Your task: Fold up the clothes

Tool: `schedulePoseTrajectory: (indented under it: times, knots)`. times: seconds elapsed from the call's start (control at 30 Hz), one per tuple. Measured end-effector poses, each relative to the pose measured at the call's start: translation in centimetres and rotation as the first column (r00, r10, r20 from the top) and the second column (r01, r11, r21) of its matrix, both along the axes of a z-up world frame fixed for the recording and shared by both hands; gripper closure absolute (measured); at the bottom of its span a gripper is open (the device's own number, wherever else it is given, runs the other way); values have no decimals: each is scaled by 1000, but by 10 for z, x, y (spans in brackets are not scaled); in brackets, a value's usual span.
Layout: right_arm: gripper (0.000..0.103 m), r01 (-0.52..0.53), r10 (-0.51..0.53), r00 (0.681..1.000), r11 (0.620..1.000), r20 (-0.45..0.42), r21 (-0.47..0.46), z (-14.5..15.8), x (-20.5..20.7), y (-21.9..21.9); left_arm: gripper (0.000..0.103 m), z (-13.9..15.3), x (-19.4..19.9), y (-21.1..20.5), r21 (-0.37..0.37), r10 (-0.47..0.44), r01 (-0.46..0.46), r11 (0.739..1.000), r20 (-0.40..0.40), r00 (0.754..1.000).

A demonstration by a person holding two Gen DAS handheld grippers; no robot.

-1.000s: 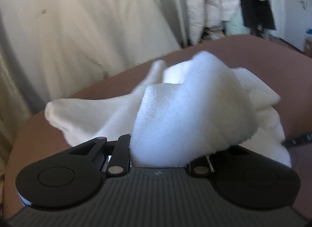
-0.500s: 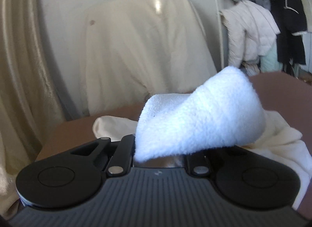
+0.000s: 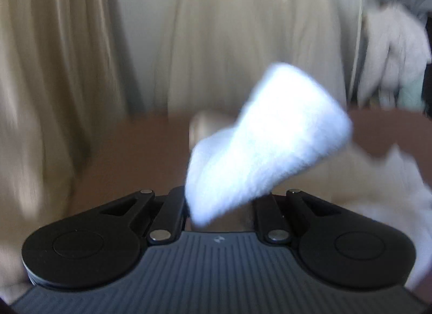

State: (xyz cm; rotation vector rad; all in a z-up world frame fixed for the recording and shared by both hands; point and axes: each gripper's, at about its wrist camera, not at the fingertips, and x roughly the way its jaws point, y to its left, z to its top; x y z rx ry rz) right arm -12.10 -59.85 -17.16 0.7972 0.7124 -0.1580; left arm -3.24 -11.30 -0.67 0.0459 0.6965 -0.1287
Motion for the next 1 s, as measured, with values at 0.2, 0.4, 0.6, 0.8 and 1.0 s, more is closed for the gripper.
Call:
schedulePoseTrajectory:
  times: [0.2, 0.4, 0.6, 0.8, 1.0]
  knots:
    - [23, 54, -56, 998, 997, -39, -62, -38, 41, 4, 91, -53, 19, 19, -208, -45, -29, 978, -344, 938]
    - [73, -22, 29, 999, 982, 36, -187, -51, 72, 24, 92, -57, 41, -15, -57, -11, -1, 998, -214, 977]
    - [94, 36, 2, 997, 858, 73, -513, 59, 102, 30, 94, -20, 33, 1, -83, 8, 0, 997, 97, 995]
    - [92, 291, -121, 956, 533, 269, -795, 210, 71, 3, 93, 34, -40, -9, -229, -118, 198, 953, 320, 940]
    - [42, 128, -362, 924, 589, -119, -798, 144, 41, -63, 92, -62, -54, -102, -99, -375, 362, 927, -199, 906]
